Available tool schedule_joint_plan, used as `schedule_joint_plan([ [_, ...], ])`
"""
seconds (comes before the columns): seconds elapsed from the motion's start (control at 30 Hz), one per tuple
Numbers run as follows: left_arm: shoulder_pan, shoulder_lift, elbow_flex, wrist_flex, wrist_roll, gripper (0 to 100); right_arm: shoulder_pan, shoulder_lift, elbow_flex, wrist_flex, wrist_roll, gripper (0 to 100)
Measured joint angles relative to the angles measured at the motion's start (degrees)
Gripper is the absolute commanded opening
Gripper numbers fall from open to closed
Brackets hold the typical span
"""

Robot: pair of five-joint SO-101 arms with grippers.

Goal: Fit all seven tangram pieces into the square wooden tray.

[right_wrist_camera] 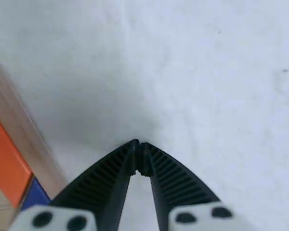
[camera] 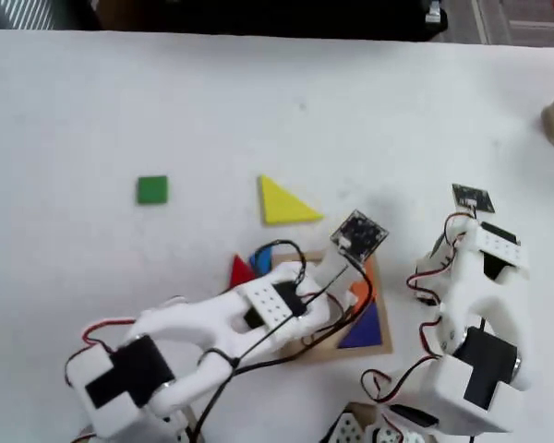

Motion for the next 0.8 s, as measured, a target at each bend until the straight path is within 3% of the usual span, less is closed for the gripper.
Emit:
schedule_joint_plan([
  [0.23,1.85,5.19,-6.51,0.62,3.16,2,0.0,0.0,0.0,0.0,0.0,1.7],
  [0.63,2.37,5.45,-7.12,0.62,3.16,2,0.0,0.0,0.0,0.0,0.0,1.7],
  [0.8,2.46,5.27,-7.38,6.42,3.08,2,0.0,0.0,0.0,0.0,0.0,1.7],
])
